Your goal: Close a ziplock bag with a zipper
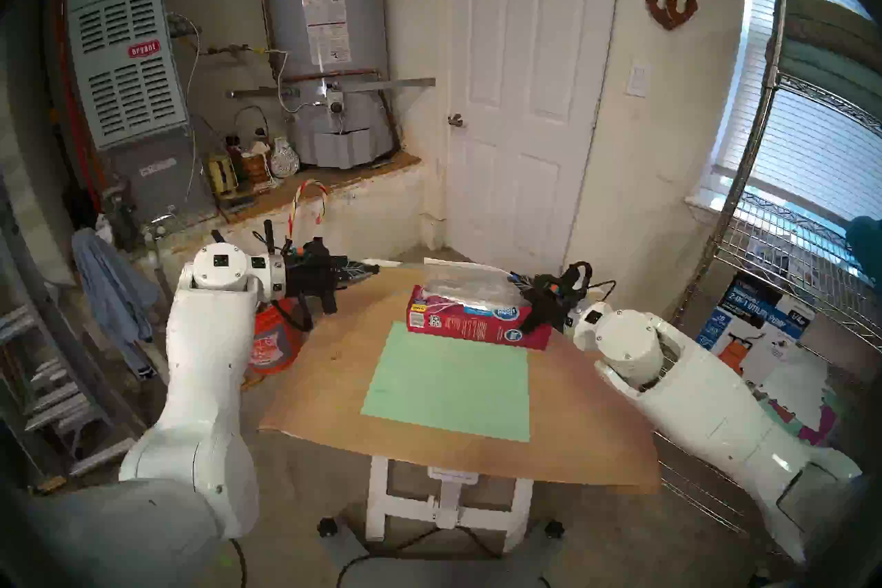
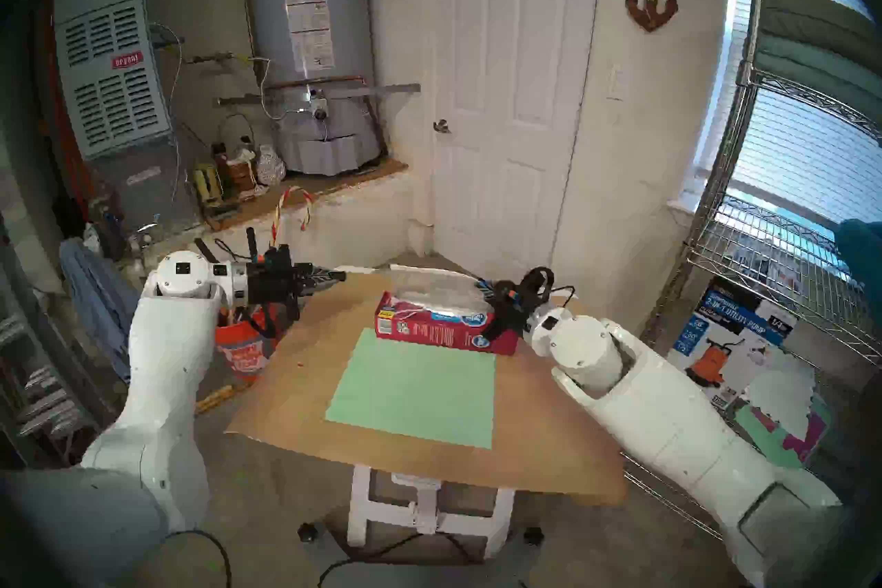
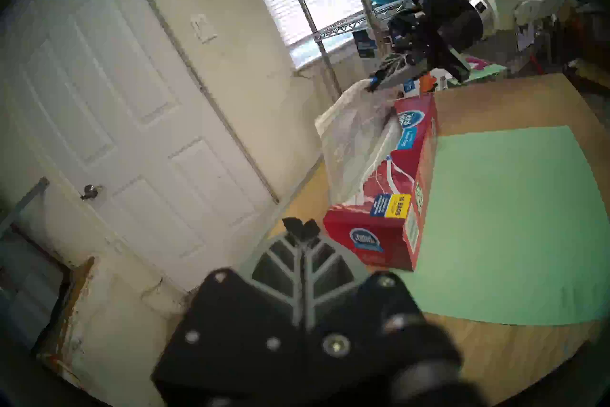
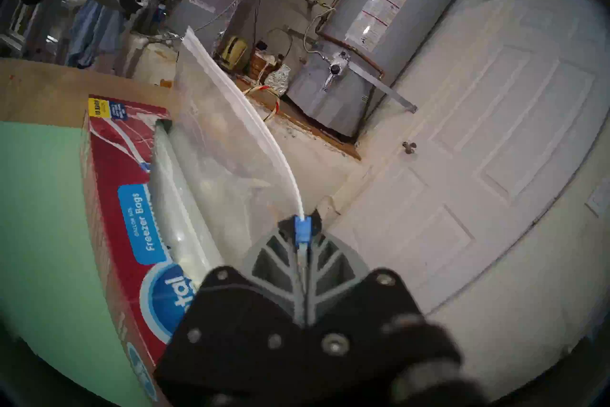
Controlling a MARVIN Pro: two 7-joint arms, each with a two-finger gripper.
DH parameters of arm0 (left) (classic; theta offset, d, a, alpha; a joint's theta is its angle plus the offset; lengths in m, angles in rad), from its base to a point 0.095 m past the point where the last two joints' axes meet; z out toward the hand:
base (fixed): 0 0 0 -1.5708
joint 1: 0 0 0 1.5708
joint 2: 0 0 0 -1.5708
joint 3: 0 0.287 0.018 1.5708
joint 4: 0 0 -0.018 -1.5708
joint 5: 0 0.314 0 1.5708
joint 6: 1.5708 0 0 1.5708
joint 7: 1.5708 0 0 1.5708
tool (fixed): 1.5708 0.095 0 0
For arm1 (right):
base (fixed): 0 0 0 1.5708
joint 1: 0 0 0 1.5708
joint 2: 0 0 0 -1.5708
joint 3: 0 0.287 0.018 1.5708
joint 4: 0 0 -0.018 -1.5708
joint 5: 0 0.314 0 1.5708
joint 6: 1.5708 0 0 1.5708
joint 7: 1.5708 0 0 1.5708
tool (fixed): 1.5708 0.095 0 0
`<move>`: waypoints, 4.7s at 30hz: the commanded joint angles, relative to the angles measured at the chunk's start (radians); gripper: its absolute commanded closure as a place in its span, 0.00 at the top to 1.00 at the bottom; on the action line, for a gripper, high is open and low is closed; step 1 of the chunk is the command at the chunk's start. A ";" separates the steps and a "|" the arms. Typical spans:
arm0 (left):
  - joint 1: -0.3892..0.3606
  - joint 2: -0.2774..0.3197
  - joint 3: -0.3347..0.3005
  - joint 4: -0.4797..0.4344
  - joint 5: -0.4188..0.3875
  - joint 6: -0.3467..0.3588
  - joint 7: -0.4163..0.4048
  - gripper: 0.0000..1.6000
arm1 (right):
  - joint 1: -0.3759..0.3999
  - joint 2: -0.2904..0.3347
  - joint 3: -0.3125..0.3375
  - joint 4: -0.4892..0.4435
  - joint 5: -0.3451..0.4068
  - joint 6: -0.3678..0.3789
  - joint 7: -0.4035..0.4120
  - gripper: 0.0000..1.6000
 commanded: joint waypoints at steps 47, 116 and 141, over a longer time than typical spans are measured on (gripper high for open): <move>-0.384 -0.106 0.266 0.391 -0.014 -0.161 -0.053 0.67 | 0.033 -0.124 -0.035 -0.077 -0.058 -0.011 -0.018 0.00; -0.275 0.041 0.466 0.226 -0.287 -0.046 -0.066 0.00 | -0.099 0.076 0.072 -0.096 -0.029 -0.024 -0.008 0.00; -0.260 0.042 0.471 0.206 -0.300 -0.029 -0.066 0.00 | -0.109 0.069 0.121 -0.104 0.028 0.012 -0.038 1.00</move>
